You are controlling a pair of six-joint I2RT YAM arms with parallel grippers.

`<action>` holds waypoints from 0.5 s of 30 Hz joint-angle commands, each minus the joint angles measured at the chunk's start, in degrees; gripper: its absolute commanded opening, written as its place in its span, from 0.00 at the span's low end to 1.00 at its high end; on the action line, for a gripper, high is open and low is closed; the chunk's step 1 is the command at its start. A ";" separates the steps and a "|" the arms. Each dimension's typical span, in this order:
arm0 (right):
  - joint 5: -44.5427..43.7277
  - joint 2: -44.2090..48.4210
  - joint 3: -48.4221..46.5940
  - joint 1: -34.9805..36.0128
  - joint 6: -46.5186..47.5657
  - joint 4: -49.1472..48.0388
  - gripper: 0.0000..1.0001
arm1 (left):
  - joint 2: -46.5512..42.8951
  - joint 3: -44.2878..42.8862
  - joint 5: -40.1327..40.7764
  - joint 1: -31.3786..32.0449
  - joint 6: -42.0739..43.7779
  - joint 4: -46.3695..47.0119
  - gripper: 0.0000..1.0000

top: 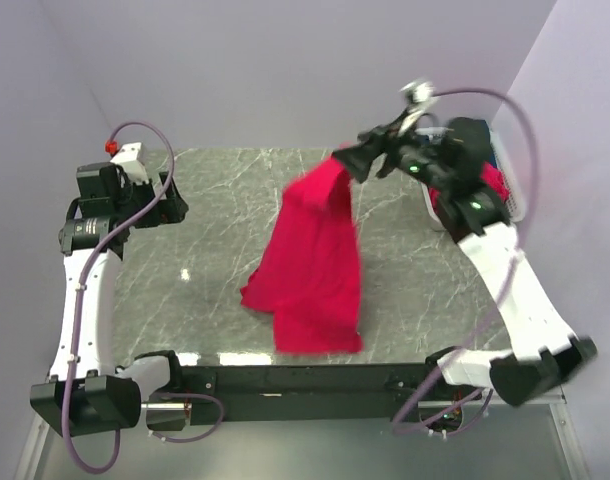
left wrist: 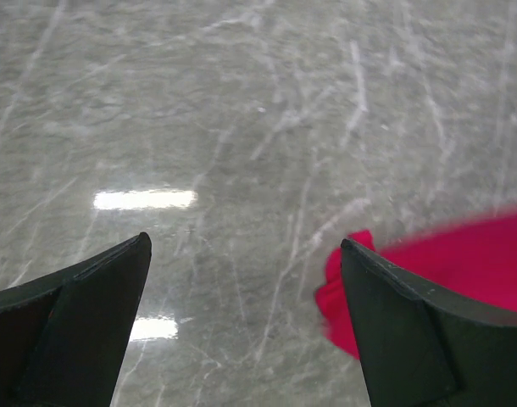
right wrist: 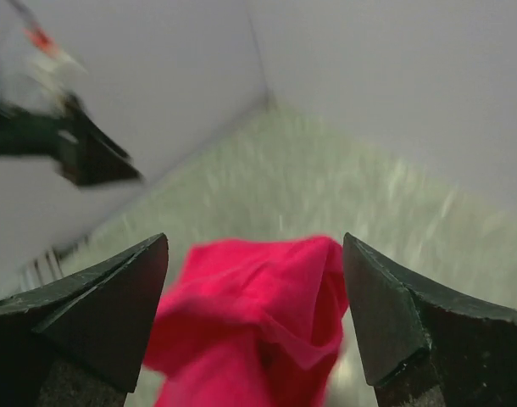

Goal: Fold and stack the t-shirts
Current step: Move the tshirt to the center of the board

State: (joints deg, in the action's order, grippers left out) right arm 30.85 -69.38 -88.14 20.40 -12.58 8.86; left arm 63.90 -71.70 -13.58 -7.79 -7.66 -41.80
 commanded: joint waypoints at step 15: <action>5.45 -11.72 26.26 -10.99 13.63 29.19 0.77 | 2.70 11.32 -17.28 25.95 24.53 3.83 0.92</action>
State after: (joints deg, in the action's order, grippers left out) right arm 34.30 -78.81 -63.94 11.81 -1.23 34.52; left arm 63.77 -61.10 -33.01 9.23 12.36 -41.52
